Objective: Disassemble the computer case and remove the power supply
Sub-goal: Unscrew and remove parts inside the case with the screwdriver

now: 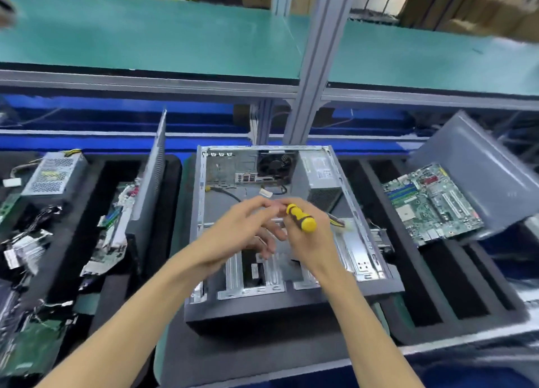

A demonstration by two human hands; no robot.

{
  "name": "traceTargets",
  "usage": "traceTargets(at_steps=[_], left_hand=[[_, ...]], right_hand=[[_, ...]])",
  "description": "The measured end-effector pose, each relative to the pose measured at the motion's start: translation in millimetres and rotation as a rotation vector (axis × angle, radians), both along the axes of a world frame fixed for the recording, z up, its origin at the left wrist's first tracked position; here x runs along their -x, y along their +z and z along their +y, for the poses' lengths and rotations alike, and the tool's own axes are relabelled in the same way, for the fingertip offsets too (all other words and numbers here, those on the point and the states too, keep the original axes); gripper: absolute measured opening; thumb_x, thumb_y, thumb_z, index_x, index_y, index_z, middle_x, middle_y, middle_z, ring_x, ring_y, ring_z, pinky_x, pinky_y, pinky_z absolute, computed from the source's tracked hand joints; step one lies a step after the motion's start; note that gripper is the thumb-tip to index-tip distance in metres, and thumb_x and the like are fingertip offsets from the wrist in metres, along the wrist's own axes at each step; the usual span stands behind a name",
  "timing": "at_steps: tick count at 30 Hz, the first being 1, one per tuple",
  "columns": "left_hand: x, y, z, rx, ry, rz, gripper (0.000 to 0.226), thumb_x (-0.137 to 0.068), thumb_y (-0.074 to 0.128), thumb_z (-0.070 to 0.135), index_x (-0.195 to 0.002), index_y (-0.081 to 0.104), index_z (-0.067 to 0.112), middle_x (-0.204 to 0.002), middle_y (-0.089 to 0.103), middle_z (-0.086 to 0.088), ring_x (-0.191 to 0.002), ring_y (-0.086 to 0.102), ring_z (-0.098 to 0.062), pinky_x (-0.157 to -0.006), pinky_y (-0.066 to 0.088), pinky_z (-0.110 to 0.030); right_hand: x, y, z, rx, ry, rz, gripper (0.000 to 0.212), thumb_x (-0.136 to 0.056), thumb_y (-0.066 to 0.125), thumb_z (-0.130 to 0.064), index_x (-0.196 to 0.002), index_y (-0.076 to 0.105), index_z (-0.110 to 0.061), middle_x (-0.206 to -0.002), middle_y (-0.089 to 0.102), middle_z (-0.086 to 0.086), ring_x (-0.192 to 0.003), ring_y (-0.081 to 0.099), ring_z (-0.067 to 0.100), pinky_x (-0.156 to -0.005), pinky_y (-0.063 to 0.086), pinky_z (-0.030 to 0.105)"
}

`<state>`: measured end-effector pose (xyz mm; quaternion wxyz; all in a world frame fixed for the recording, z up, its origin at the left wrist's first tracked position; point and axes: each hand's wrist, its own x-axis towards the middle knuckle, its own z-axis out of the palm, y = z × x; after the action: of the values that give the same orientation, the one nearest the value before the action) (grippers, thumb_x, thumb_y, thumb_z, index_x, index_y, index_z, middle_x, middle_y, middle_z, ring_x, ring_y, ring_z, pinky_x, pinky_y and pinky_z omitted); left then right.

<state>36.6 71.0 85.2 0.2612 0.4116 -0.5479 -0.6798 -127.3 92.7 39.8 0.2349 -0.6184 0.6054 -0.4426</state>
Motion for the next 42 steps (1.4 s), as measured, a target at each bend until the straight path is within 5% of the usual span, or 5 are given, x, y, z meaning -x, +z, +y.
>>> traceTargets(at_steps=[10,21,31,34,42], left_hand=[[123.3,3.0,27.9,-0.013,-0.107,0.101,0.034,-0.107,0.040,0.028,-0.104,0.062,0.003,-0.085,0.069,-0.017,-0.062,0.062,-0.024,-0.053,0.049,-0.031],[248.0,-29.6,72.2,0.601,-0.094,-0.291,0.012,-0.098,0.057,0.027,-0.090,0.065,0.026,-0.091,0.066,0.008,-0.080,0.059,-0.001,-0.073,0.046,-0.018],[231.3,-61.3,55.4,0.984,0.094,-0.647,0.010,-0.091,0.063,0.006,-0.092,0.069,0.015,-0.100,0.060,-0.002,-0.102,0.055,-0.027,-0.096,0.041,-0.051],[223.3,-69.0,57.7,0.975,0.113,-0.668,0.012,-0.089,0.063,0.003,-0.091,0.070,0.012,-0.100,0.059,-0.005,-0.102,0.056,-0.027,-0.099,0.041,-0.053],[219.3,-74.9,59.2,1.005,0.075,-0.650,0.013,-0.092,0.059,0.003,-0.093,0.067,0.013,-0.106,0.060,-0.003,-0.109,0.054,-0.026,-0.100,0.039,-0.046]], right_hand=[[105.3,34.7,54.5,0.122,-0.255,-0.495,0.038,-0.098,0.046,-0.006,-0.127,0.067,-0.017,-0.110,0.071,-0.002,-0.088,0.064,0.021,-0.074,0.054,0.034],[236.7,-5.6,128.7,0.172,-0.477,-0.688,0.022,-0.096,0.059,-0.009,-0.111,0.054,-0.024,-0.093,0.072,0.000,-0.086,0.068,0.019,-0.078,0.056,0.037],[243.7,-137.3,113.5,-0.447,-0.286,-0.081,0.021,-0.096,0.061,-0.015,-0.117,0.064,-0.020,-0.082,0.070,-0.004,-0.072,0.064,0.012,-0.068,0.053,0.028],[236.4,-154.4,110.9,-0.498,-0.249,0.057,0.017,-0.097,0.062,-0.018,-0.113,0.064,-0.023,-0.078,0.062,-0.012,-0.066,0.056,0.000,-0.054,0.039,0.010],[233.6,-159.8,110.8,-0.464,-0.255,0.153,0.014,-0.099,0.061,-0.031,-0.108,0.062,-0.022,-0.091,0.058,-0.007,-0.079,0.057,0.011,-0.072,0.048,0.028]])
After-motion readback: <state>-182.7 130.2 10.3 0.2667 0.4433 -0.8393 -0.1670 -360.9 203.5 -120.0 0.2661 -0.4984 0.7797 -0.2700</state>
